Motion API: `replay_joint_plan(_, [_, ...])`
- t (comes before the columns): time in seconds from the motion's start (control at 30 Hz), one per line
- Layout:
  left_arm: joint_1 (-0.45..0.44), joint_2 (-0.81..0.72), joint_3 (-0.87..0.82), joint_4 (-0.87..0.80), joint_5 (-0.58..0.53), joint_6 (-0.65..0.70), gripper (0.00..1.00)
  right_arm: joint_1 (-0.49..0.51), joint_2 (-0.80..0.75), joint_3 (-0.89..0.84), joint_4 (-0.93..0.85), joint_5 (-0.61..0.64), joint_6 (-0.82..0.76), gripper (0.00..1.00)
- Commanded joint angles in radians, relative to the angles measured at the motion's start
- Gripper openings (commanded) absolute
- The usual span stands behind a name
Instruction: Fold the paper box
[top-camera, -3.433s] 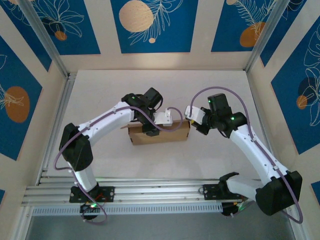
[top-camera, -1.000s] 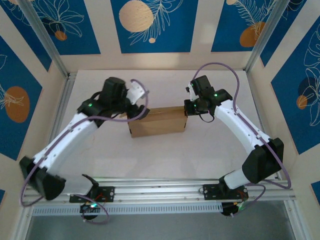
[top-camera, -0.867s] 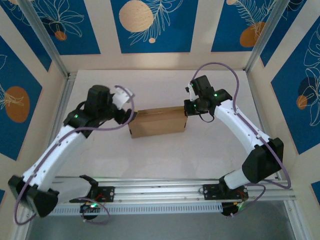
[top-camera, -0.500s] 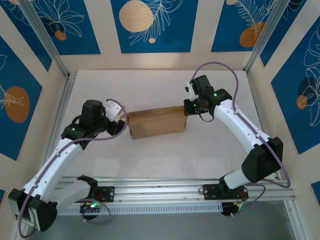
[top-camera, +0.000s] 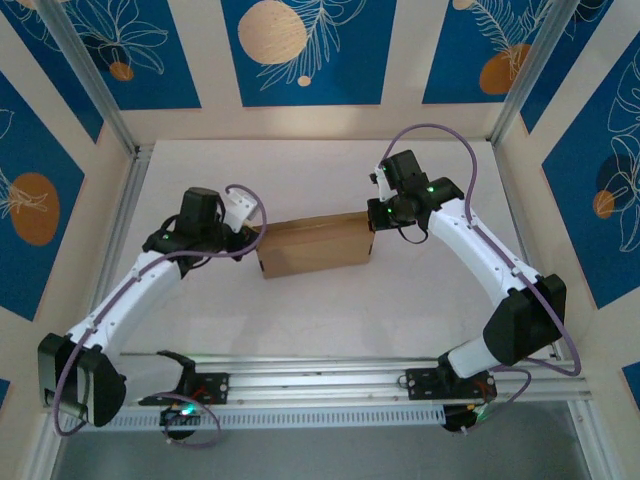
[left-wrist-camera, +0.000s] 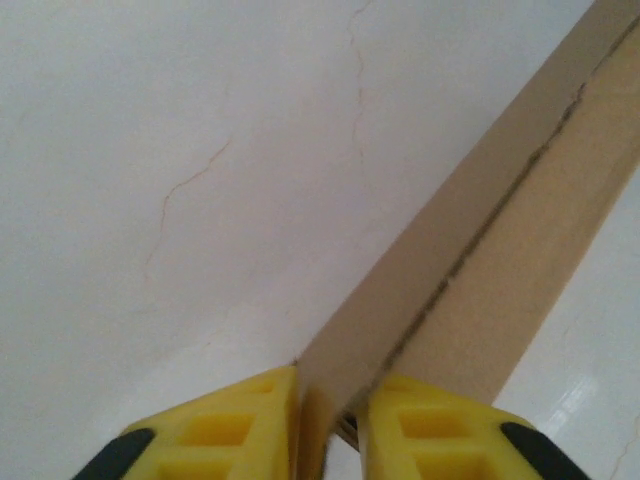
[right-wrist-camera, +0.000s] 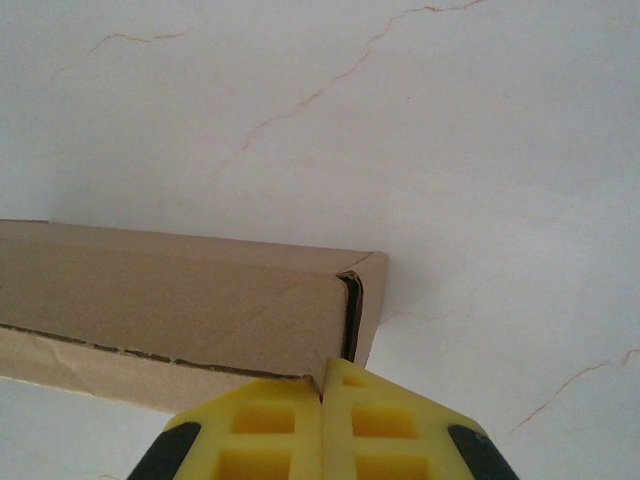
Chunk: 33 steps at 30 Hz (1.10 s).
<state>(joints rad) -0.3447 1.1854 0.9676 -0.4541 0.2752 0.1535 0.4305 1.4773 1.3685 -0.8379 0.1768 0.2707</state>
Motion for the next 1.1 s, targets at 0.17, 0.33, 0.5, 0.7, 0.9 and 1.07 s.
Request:
replay_joint_plan(0.17, [0.01,0.022,0.074,0.022,0.025,-0.223,0.0,0.023,0.005,-0.015,-0.044,-0.015,0.009,0.0])
replay_joint_plan(0.33, [0.004,0.058,0.091,0.036,0.018,-0.362,0.0,0.031,0.012,-0.023,-0.04,-0.01,0.024,0.0])
replay_joint_plan(0.5, [-0.002,0.051,0.081,0.067,-0.038,-0.512,0.0,0.043,0.014,-0.035,-0.033,0.01,0.06,0.0])
replay_joint_plan(0.7, [-0.012,0.052,0.074,0.087,-0.105,-0.626,0.0,0.048,0.012,-0.039,-0.025,-0.007,0.091,0.0])
replay_joint_plan(0.9, [-0.032,0.066,0.059,0.103,-0.139,-0.639,0.0,0.05,0.012,-0.04,-0.028,-0.008,0.093,0.0])
replay_joint_plan(1.07, [-0.048,0.052,0.011,0.122,-0.182,-0.625,0.0,0.05,0.006,-0.048,-0.025,-0.004,0.091,0.0])
